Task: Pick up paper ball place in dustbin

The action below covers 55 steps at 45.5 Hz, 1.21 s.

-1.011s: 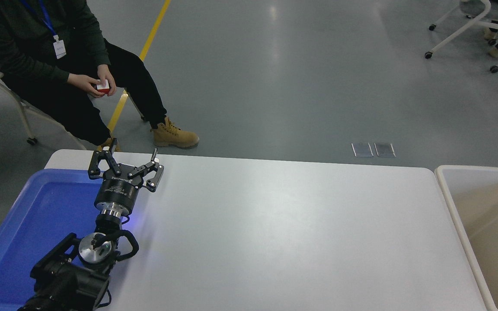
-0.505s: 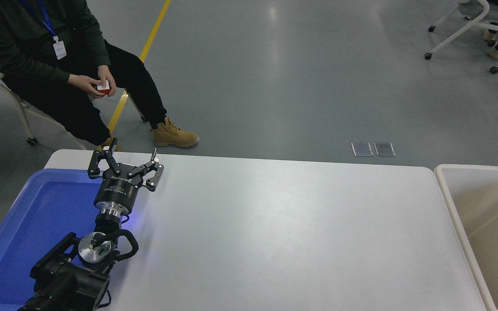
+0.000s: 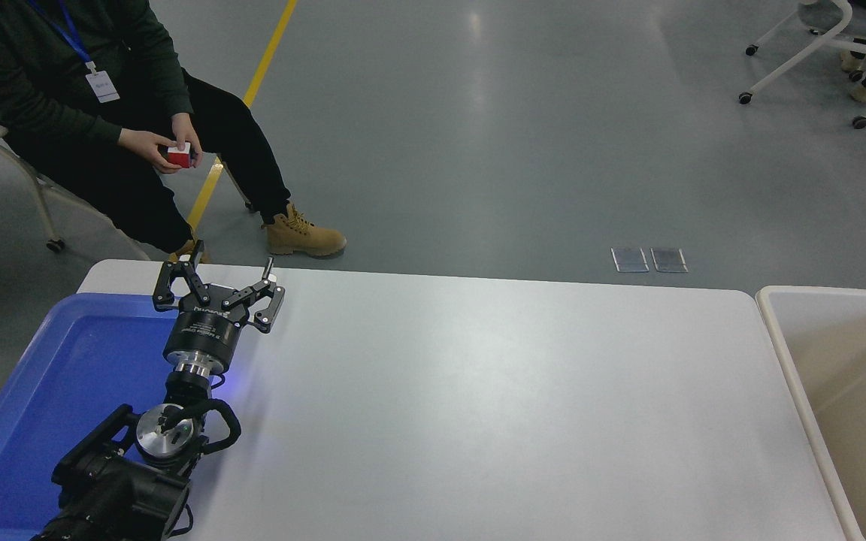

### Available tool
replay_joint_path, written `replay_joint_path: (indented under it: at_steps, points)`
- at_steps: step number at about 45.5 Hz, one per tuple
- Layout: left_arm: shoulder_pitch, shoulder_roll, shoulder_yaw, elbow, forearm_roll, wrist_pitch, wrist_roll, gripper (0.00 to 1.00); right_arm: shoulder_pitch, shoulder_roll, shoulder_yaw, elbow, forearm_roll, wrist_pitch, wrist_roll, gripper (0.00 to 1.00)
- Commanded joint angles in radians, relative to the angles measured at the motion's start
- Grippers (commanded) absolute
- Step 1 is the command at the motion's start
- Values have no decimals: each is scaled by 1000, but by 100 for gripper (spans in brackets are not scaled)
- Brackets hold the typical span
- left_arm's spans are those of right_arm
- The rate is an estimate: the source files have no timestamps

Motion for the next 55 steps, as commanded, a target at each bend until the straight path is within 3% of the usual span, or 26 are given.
replay_joint_path:
  at_steps: [1, 27, 42, 55]
  points:
    - [0, 0, 0, 0, 0, 0, 0, 99, -6, -2, 11, 0, 1, 0, 1, 100]
    - [0, 0, 0, 0, 0, 0, 0, 99, 161, -174, 11, 175, 0, 9, 1, 100]
    - [0, 0, 0, 0, 0, 0, 0, 99, 387, -377, 12, 471, -2, 9, 1, 100]
    - [0, 0, 0, 0, 0, 0, 0, 99, 530, -398, 24, 618, 0, 6, 2, 100]
